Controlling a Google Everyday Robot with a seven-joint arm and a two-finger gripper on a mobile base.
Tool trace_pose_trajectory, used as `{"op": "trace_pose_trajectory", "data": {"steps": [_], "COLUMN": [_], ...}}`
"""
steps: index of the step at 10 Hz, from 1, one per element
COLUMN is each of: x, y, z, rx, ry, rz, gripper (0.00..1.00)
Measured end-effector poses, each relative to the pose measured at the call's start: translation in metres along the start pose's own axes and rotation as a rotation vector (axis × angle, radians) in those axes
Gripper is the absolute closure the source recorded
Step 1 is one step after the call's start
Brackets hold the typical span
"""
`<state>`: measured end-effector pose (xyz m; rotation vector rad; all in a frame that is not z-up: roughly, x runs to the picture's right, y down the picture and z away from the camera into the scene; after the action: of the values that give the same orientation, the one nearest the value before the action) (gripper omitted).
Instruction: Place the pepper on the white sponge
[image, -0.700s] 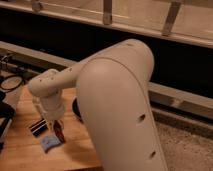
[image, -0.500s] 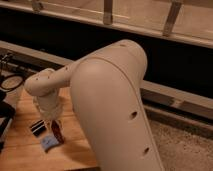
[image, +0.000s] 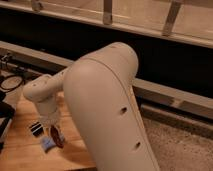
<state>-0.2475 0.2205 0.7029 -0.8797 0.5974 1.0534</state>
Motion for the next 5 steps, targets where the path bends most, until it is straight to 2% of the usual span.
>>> {"op": "trace_pose_trajectory", "data": {"steps": [3, 4, 5], "x": [0.0, -0.008, -0.018], "y": [0.003, 0.005, 0.01], "z": [0.001, -0.002, -0.004], "rx": [0.008, 0.01, -0.007], "ry": [0.0, -0.018, -0.042], "rz": [-0.014, -0.014, -0.014], "gripper": [0.82, 0.82, 0.82]}}
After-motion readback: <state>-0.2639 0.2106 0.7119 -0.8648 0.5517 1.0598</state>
